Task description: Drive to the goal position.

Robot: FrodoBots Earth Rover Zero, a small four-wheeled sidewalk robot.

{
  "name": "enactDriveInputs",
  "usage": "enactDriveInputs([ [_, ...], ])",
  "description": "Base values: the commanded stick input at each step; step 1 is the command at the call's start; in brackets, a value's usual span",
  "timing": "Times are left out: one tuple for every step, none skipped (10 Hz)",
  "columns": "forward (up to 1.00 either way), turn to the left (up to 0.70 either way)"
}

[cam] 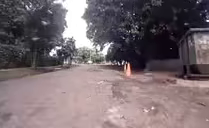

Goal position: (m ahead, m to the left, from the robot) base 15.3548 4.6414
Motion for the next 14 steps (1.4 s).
enactDriveInputs([
  [0.70, 0.00],
  [0.70, 0.00],
  [0.70, 0.00],
  [0.70, 0.00],
  [0.70, 0.00],
  [0.70, 0.00],
  [0.70, 0.00],
  [0.70, 0.00],
  [0.70, 0.00],
  [0.70, 0.00],
  [0.70, 0.00],
  [0.70, 0.00],
  [0.70, 0.00],
  [0.70, 0.00],
])
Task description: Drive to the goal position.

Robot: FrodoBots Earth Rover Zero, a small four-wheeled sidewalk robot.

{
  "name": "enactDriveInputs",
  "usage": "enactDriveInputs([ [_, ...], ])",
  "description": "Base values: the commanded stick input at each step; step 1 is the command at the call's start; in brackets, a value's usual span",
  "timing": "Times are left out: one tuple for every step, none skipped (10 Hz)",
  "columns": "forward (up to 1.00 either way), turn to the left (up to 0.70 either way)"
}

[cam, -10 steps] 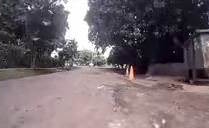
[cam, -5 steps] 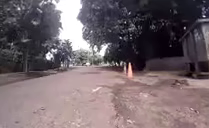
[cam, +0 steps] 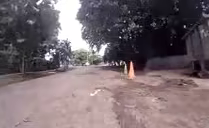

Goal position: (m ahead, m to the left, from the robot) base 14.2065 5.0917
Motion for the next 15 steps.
enactDriveInputs([
  [0.70, 0.00],
  [0.70, 0.00],
  [0.70, 0.00],
  [0.70, 0.00],
  [0.70, 0.00],
  [0.70, 0.00],
  [0.70, 0.00],
  [0.70, 0.00],
  [0.70, 0.00],
  [0.70, 0.00],
  [0.70, 0.00],
  [0.70, 0.00],
  [0.70, 0.00],
  [0.70, 0.00],
  [0.70, 0.00],
])
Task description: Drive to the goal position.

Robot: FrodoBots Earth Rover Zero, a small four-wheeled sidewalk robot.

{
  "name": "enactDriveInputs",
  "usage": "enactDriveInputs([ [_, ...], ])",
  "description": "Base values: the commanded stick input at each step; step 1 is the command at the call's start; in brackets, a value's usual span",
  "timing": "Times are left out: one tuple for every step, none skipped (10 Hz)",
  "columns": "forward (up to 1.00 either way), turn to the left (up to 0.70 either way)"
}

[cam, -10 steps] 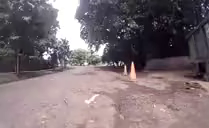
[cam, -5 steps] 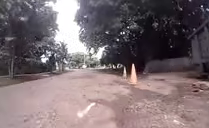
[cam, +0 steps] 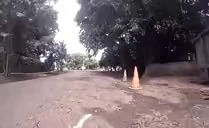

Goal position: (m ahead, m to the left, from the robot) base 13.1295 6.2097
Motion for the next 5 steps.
enactDriveInputs([
  [0.70, 0.00],
  [0.70, 0.00],
  [0.70, 0.00],
  [0.70, 0.00],
  [0.70, 0.00],
])
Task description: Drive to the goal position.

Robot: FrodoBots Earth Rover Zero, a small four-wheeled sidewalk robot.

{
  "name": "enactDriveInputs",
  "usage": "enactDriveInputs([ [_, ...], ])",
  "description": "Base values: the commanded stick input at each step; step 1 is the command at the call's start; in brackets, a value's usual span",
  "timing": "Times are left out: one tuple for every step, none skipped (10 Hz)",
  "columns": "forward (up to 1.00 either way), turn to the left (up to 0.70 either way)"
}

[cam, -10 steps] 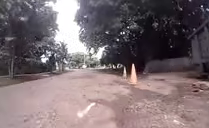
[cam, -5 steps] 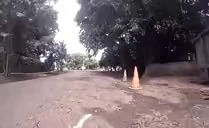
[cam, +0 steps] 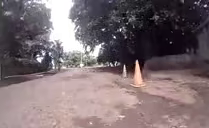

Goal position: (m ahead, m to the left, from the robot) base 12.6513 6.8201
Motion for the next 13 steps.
enactDriveInputs([
  [0.70, 0.00],
  [0.70, 0.00],
  [0.70, 0.00],
  [0.70, 0.00],
  [0.70, 0.00],
  [0.70, 0.00],
  [0.70, 0.00],
  [0.70, 0.00],
  [0.70, 0.00],
  [0.70, 0.00],
  [0.70, 0.00],
  [0.70, 0.00],
  [0.70, 0.00],
])
